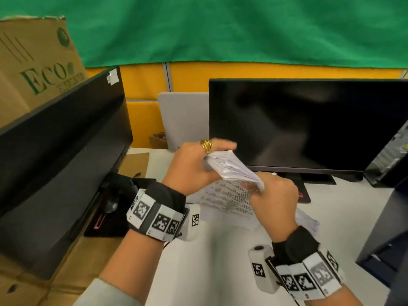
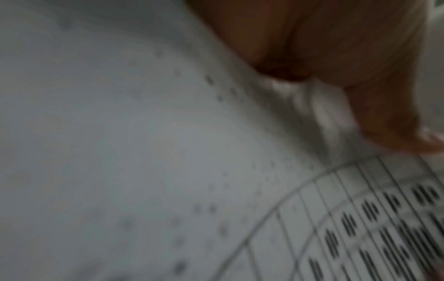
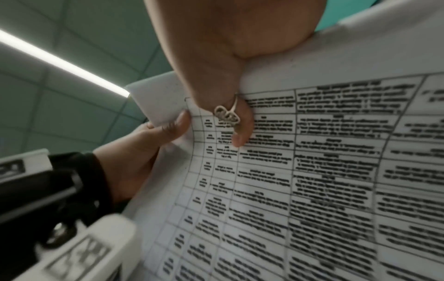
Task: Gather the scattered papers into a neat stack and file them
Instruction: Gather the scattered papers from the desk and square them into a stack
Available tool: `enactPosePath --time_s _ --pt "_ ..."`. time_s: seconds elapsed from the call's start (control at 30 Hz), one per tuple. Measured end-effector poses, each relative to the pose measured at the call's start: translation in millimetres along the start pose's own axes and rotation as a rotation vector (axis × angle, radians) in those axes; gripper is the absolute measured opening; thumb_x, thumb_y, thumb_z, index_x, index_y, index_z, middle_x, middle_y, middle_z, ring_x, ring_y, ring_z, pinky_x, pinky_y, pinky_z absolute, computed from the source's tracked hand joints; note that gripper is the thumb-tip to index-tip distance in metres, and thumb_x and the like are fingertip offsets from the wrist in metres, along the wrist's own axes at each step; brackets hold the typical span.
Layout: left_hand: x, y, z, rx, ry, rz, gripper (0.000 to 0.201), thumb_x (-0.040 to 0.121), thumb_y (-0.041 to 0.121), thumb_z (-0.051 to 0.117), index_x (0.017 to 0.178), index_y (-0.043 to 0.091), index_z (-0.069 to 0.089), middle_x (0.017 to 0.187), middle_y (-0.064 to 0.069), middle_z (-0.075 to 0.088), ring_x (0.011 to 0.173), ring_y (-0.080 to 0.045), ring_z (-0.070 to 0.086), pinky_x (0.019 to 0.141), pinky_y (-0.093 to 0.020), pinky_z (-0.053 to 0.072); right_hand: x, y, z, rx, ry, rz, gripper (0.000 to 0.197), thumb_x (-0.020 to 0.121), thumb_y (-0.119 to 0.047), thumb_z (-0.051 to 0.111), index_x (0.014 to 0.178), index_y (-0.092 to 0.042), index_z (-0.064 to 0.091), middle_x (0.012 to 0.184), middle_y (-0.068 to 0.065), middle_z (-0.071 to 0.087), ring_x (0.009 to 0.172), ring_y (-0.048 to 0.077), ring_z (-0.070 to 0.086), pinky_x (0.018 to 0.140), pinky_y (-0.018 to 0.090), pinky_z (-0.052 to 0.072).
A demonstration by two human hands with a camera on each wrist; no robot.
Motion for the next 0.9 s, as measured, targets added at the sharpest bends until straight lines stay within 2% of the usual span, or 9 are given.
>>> enactPosePath --time_s 0.07,0.17,0.23,0.3,0.43,0.57,0.7,0.8,0.9 --pt "-6.5 -11.5 7.8 -0.04 -0.019 -0.072 0.016 0.074 0.019 0.075 0.088 0.013 0.069 0.078 0.008 0.067 0.075 -0.008 0.066 0.07 -0.033 0.056 1.5 -3.6 5.2 -0.035 -0.077 -0.042 0.007 0.066 -0.013 0.066 0.06 -0.016 0.067 0.048 0.005 0.061 0.04 0.027 0.055 0.041 0.02 0.028" --pt "-24.6 -30.2 14.0 -0.197 0.042 -0.305 0.015 0.076 0.009 0.073 0.07 0.021 0.064 0.065 0.014 0.064 0.065 -0.001 0.064 0.062 -0.019 0.052 4.0 -1.0 12.1 -0.081 -0.271 -0.101 0.01 0.07 -0.021 0.075 0.072 -0.016 0.066 0.06 0.004 0.063 0.055 0.026 0.058 0.046 0.023 0.025" --pt "-38.7 -45.3 3.0 -0.307 0.135 -0.441 0.022 0.075 0.007 0.072 0.074 0.028 0.065 0.065 0.017 0.069 0.069 0.004 0.066 0.063 -0.014 0.052 3.4 14.3 7.8 -0.107 -0.408 -0.071 0.022 0.076 -0.039 0.069 0.083 -0.02 0.064 0.073 0.001 0.063 0.068 0.021 0.056 0.056 0.026 0.032" --pt "-52.1 -62.0 -15.0 -0.357 0.227 -0.511 0.023 0.076 0.004 0.071 0.08 0.027 0.066 0.072 0.022 0.071 0.072 0.005 0.067 0.063 -0.012 0.052 -2.6 35.3 -3.1 -0.086 -0.4 -0.014 0.029 0.071 -0.047 0.071 0.086 -0.023 0.065 0.073 -0.003 0.062 0.066 0.016 0.053 0.056 0.024 0.034" --pt "-75.6 -84.7 -31.4 -0.396 0.34 -0.603 0.027 0.077 0.004 0.069 0.084 0.029 0.064 0.075 0.024 0.071 0.075 0.004 0.067 0.065 -0.013 0.052 -20.3 59.4 -5.8 0.178 -0.241 0.188 0.024 0.065 -0.032 0.081 0.082 -0.021 0.067 0.074 -0.009 0.061 0.066 0.005 0.055 0.056 0.009 0.035" --pt "-95.1 -98.5 -35.6 -0.4 0.427 -0.711 0.022 0.079 0.006 0.068 0.085 0.027 0.064 0.082 0.008 0.07 0.085 -0.011 0.065 0.078 -0.031 0.052 -26.2 80.0 9.8 0.548 -0.221 0.38 0.022 0.066 -0.019 0.08 0.081 -0.022 0.065 0.078 -0.009 0.065 0.078 0.006 0.06 0.064 0.017 0.049" --pt "-105.3 -106.3 -43.2 -0.566 0.423 -0.748 0.021 0.077 0.0 0.065 0.087 0.019 0.064 0.083 0.0 0.071 0.084 -0.019 0.067 0.078 -0.038 0.053 -30.4 92.1 26.0 1.104 -0.242 0.447 0.049 0.054 -0.032 0.086 0.098 -0.027 0.064 0.094 -0.012 0.072 0.09 0.008 0.067 0.073 0.021 0.056" --pt "-107.8 -110.1 -37.7 -0.627 0.362 -0.809 0.024 0.073 0.008 0.067 0.096 0.014 0.062 0.098 -0.011 0.069 0.095 -0.029 0.066 0.084 -0.046 0.053 -30.2 82.2 38.2 1.129 -0.394 0.412 0.042 0.068 -0.001 0.076 0.102 -0.023 0.066 0.101 0.001 0.072 0.096 0.015 0.068 0.081 0.035 0.057" --pt "-111.0 -113.5 -27.9 -0.614 0.444 -0.902 0.018 0.077 0.011 0.07 0.092 0.018 0.063 0.1 -0.011 0.069 0.093 -0.027 0.067 0.085 -0.047 0.053 -33.7 79.9 43.5 1.117 -0.291 0.451 0.034 0.071 -0.001 0.07 0.095 -0.026 0.065 0.088 -0.007 0.074 0.086 0.009 0.07 0.069 0.024 0.058"
Point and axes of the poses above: each hand's wrist, its own x-axis towards the middle knuckle, its own z-axis out of the palm, y = z × x, the point moved 4 cm from there along x, towards the middle knuckle
